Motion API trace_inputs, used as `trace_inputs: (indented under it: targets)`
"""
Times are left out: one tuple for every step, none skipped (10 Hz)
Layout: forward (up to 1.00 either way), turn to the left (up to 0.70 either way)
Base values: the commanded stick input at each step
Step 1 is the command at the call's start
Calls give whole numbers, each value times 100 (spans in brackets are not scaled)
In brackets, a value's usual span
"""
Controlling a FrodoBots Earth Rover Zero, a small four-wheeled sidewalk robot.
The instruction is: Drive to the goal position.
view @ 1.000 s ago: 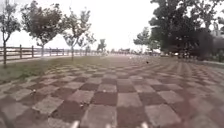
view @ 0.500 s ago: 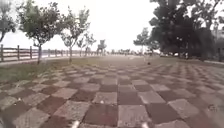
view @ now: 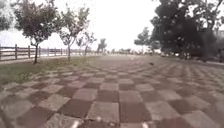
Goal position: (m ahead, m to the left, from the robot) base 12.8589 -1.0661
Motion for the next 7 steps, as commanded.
trace_inputs:
  targets:
    - [70, 0]
    - [70, 0]
    - [70, 0]
    - [70, 0]
    - [70, 0]
    - [70, 18]
    - [70, 27]
